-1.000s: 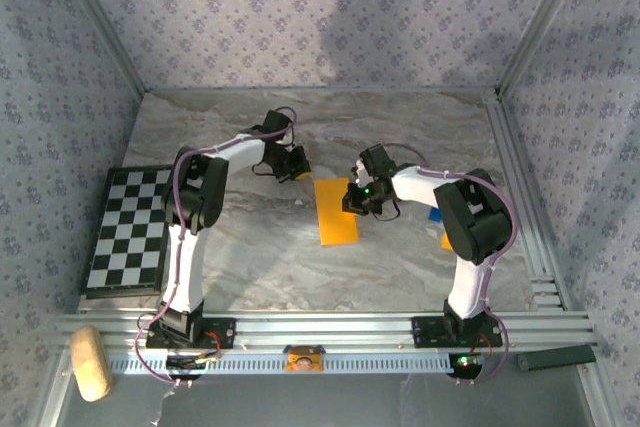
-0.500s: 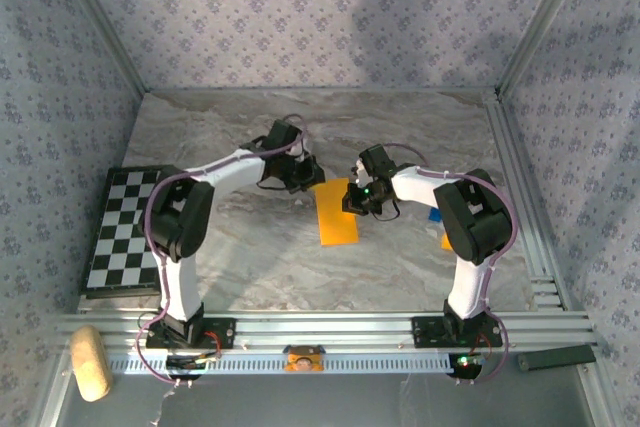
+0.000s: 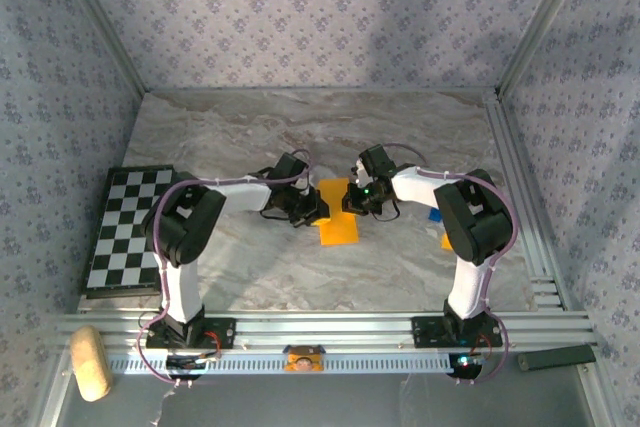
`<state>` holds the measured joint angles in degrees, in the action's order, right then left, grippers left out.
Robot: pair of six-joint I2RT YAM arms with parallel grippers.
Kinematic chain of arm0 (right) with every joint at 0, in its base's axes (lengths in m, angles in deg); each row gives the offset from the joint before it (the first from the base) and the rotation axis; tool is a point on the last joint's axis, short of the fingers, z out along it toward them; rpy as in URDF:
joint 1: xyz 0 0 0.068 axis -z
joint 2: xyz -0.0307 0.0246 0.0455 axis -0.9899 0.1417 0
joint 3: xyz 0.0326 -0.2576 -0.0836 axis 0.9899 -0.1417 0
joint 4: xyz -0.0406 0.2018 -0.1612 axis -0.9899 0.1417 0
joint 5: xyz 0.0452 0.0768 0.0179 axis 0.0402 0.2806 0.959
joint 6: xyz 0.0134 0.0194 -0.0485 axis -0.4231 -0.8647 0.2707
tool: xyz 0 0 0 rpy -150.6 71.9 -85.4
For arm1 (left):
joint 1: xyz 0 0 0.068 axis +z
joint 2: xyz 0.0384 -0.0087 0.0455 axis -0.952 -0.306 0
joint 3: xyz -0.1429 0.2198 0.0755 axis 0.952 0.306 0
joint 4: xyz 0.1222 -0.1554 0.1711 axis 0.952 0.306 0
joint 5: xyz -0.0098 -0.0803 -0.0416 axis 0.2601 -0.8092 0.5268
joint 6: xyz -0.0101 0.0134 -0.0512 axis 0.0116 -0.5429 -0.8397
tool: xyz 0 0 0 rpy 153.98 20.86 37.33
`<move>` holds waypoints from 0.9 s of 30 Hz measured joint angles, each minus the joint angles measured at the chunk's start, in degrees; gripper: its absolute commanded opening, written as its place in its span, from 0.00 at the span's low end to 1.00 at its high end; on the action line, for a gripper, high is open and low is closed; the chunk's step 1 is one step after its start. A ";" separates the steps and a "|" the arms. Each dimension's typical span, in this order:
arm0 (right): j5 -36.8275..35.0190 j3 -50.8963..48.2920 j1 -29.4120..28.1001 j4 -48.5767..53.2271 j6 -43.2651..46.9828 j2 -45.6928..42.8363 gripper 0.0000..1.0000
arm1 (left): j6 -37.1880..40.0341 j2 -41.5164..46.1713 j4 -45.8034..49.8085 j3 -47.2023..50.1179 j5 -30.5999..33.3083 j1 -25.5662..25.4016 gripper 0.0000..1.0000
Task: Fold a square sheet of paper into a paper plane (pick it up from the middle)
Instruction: First fold the square sheet of paper in half at the center of the table.
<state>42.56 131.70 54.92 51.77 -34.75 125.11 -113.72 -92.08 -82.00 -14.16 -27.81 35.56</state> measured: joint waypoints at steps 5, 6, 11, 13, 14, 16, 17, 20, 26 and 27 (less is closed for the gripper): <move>0.02 -0.55 0.00 -0.68 -0.24 -0.17 0.00 | 0.59 0.42 -1.53 1.55 -0.33 -1.42 0.11; 0.00 -0.66 0.00 -0.83 -0.39 -0.26 0.00 | 0.66 0.39 -1.77 2.21 -0.35 -1.53 0.11; 0.00 -0.85 0.00 -1.09 -0.39 -0.37 0.00 | 2.23 0.92 -2.69 5.16 -0.35 -2.12 0.10; 0.00 -0.92 0.02 -1.16 -0.42 -0.39 0.00 | 2.93 1.70 -3.04 6.32 0.04 -2.34 0.10; 0.00 -1.01 0.02 -1.27 -0.42 -0.44 0.00 | 3.26 2.29 -3.37 7.15 0.17 -2.47 0.10; 0.00 -1.09 0.02 -1.29 -0.39 -0.50 0.00 | 3.72 3.43 -3.61 8.70 0.33 -2.75 0.10; 0.02 -1.11 0.07 -1.31 -0.42 -0.50 0.00 | 4.13 4.00 -3.48 9.33 0.37 -2.91 0.11; 0.02 -1.11 0.07 -1.31 -0.39 -0.50 0.00 | 5.44 5.07 -1.86 9.90 1.27 -3.61 0.11; 0.02 -1.11 0.07 -1.25 -0.39 -0.52 0.00 | 8.35 6.38 5.20 8.07 5.16 -6.73 0.11; 0.02 -1.11 0.07 -1.22 -0.39 -0.52 0.00 | 8.70 6.43 6.40 7.45 5.95 -7.23 0.11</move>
<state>42.58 130.59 54.98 50.55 -35.14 124.59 -105.02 -85.66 -75.60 -6.71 -21.86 28.33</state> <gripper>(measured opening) 0.051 0.111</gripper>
